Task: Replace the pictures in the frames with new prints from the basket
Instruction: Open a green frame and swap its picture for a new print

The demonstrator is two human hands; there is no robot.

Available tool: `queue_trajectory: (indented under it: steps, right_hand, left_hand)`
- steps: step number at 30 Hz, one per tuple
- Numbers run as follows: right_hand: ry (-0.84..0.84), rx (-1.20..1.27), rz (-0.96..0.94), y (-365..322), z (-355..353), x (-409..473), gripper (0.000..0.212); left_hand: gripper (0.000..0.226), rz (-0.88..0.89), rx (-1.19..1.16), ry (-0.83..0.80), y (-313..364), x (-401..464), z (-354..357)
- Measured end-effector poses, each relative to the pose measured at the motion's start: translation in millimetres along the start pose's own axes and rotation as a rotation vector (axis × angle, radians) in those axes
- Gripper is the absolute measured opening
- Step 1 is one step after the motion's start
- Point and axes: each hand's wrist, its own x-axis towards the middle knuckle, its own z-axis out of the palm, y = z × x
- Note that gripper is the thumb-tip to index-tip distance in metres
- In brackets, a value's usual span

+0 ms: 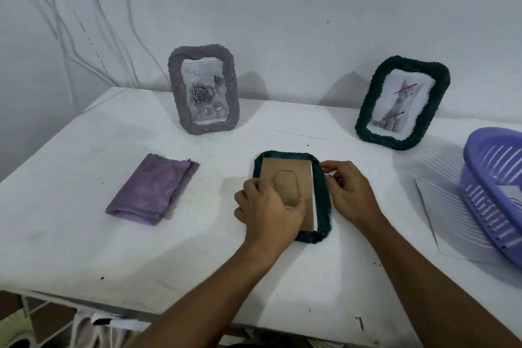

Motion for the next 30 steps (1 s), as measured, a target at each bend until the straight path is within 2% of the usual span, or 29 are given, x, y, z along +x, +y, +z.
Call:
queue_trajectory:
  steps: [5,13,30]
  right_hand:
    - [-0.001,-0.004,-0.004,0,-1,-1,0.028]
    - [-0.006,-0.008,-0.008,1,-1,0,0.029]
    - [-0.011,-0.011,-0.022,2,0,-1,0.027]
  left_hand:
    - [0.063,0.016,0.105,0.043,0,0,11]
    - [0.065,-0.010,0.140,0.042,5,2,15]
    - [0.058,-0.059,0.100,0.020,11,4,14]
